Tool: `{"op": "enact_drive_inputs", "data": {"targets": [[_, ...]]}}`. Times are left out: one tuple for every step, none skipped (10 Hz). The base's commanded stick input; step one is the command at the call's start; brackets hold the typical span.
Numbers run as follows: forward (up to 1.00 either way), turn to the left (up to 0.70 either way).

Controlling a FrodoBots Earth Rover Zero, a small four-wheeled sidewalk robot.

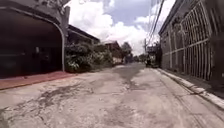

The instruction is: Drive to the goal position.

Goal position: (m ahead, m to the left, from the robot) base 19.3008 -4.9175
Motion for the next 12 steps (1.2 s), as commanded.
{"op": "enact_drive_inputs", "data": {"targets": [[0.70, 0.00], [0.70, 0.00], [0.70, 0.00], [0.70, 0.00], [0.70, 0.00], [0.70, 0.00], [0.79, 0.00], [0.85, 0.00], [0.85, 0.00], [0.85, 0.00], [0.85, 0.00], [0.85, 0.00]]}}
